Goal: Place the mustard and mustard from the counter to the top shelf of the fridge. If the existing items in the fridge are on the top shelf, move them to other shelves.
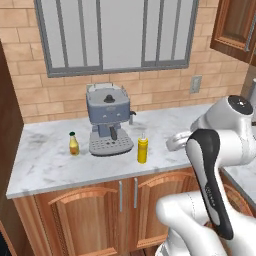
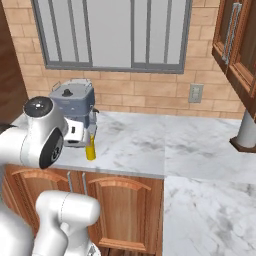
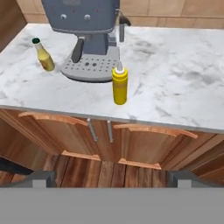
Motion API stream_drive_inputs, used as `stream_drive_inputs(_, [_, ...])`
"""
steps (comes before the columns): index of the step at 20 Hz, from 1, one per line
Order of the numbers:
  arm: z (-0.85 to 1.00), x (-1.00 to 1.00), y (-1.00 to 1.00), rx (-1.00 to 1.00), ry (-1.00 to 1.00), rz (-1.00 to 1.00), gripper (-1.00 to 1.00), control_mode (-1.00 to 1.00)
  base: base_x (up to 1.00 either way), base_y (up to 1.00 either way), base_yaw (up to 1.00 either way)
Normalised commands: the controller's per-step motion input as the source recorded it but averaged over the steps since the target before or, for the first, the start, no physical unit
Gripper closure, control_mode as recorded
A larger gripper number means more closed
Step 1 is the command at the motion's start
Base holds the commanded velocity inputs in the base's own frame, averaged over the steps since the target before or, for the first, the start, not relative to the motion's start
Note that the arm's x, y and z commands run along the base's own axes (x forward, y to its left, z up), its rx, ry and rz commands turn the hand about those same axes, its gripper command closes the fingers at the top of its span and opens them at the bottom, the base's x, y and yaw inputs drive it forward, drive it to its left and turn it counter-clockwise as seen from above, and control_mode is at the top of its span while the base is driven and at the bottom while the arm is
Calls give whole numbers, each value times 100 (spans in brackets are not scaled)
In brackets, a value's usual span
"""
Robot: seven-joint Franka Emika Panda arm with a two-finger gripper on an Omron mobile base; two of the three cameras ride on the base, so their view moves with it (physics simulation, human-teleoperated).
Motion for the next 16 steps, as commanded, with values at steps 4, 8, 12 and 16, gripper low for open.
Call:
stream_drive_inputs(4, [-52,69,35,-1,16,0,-100,-100,0,0,0])
stream_drive_inputs(8, [-51,63,18,0,14,0,-100,-100,0,0,0])
stream_drive_inputs(12, [-36,63,6,-2,6,0,-100,-100,0,0,0])
stream_drive_inputs(16, [-27,50,0,0,0,-8,-100,-100,0,0,0])
